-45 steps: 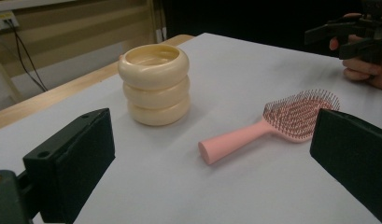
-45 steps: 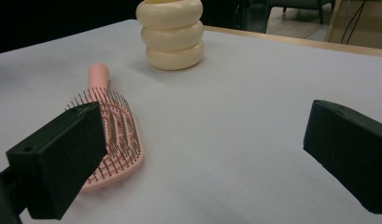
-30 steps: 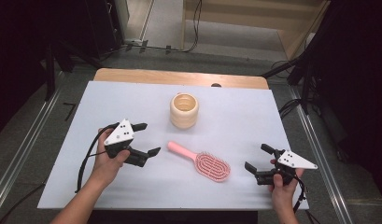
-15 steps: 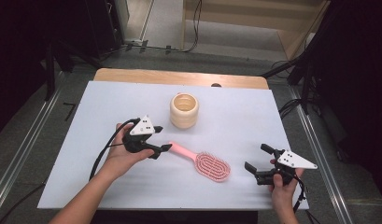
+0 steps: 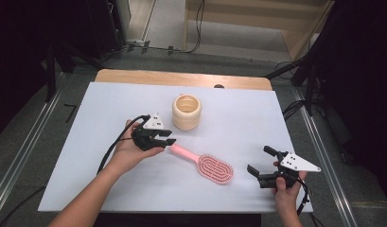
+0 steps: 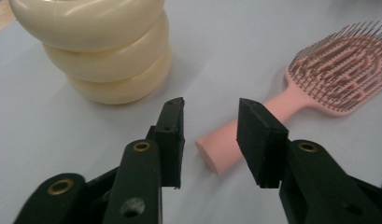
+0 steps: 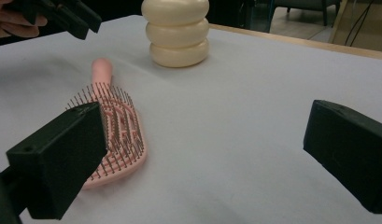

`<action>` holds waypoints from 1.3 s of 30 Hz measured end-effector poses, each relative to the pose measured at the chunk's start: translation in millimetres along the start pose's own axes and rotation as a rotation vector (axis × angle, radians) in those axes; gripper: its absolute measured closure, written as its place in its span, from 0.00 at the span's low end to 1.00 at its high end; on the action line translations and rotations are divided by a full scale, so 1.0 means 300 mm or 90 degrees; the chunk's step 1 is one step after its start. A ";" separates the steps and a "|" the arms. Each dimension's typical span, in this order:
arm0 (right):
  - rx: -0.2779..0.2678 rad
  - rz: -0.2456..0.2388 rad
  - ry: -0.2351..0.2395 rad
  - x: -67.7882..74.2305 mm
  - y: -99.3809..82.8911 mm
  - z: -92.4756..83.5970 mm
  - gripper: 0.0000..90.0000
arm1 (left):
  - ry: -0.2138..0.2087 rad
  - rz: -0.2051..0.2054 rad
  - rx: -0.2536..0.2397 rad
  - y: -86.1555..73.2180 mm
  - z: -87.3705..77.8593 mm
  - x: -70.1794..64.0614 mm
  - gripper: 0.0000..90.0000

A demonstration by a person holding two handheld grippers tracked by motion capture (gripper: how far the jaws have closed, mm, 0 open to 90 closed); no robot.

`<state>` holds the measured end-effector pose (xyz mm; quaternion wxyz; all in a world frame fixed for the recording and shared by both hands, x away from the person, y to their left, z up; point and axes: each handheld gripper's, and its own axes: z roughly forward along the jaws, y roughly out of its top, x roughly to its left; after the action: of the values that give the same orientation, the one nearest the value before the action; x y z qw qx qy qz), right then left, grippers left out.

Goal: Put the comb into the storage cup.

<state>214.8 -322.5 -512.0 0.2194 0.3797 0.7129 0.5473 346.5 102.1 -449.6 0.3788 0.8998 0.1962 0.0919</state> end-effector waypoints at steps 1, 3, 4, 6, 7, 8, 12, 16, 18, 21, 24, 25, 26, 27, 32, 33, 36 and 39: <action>0.000 0.000 0.001 0.000 0.000 0.000 0.00 | 0.003 0.004 0.011 0.004 0.007 0.002 0.78; 0.000 0.000 0.001 -0.001 0.000 0.000 0.00 | 0.001 0.005 0.025 0.010 0.025 0.006 0.84; -0.001 -0.001 0.002 -0.001 0.000 0.000 0.00 | -0.008 0.003 0.033 0.013 0.034 0.010 0.84; -0.001 0.000 0.001 -0.001 -0.001 0.000 0.00 | -0.012 0.008 0.052 0.019 0.050 0.018 0.92; -0.001 -0.001 0.002 -0.001 -0.001 0.001 0.00 | -0.011 0.010 0.058 0.022 0.057 0.020 0.94; 0.000 -0.001 0.002 -0.001 -0.001 0.000 0.00 | -0.012 0.010 0.058 0.024 0.064 0.022 0.96; -0.001 -0.001 0.002 -0.002 -0.001 0.001 0.00 | -0.020 0.016 0.083 0.034 0.089 0.032 1.00; 0.001 -0.001 0.001 -0.002 -0.001 0.001 0.00 | -0.032 0.017 0.111 0.046 0.129 0.040 1.00; 0.001 -0.001 0.001 -0.002 -0.001 0.001 0.00 | -0.027 0.020 0.120 0.049 0.137 0.041 1.00; 0.001 0.000 0.002 -0.002 -0.001 0.001 0.00 | -0.031 0.019 0.134 0.052 0.163 0.042 1.00; 0.000 -0.001 0.001 -0.002 -0.001 0.001 0.00 | -0.045 0.025 0.144 0.051 0.178 0.043 1.00; 0.000 -0.001 0.001 -0.002 -0.001 0.001 0.00 | -0.045 0.026 0.147 0.049 0.181 0.041 1.00; 0.000 0.000 0.001 -0.002 -0.001 0.001 0.00 | -0.046 0.024 0.146 0.049 0.181 0.041 1.00; 0.000 -0.001 0.001 -0.002 -0.001 0.001 0.00 | -0.048 0.021 0.148 0.049 0.180 0.041 1.00; 0.002 0.001 0.002 -0.002 -0.001 0.001 0.00 | -0.063 0.029 0.161 0.045 0.171 0.043 1.00; 0.002 0.001 0.002 -0.002 -0.001 0.001 0.00 | -0.066 0.029 0.162 0.044 0.169 0.043 1.00; 0.002 0.002 0.002 -0.002 -0.001 0.002 0.00 | -0.078 0.036 0.171 0.039 0.161 0.043 1.00; 0.001 0.001 0.003 -0.003 -0.001 0.003 0.00 | -0.085 0.046 0.183 0.033 0.149 0.035 1.00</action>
<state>215.8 -322.7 -512.7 0.2167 0.3793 0.7134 0.5479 372.9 71.3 -473.5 0.2548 0.9553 0.1491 0.0165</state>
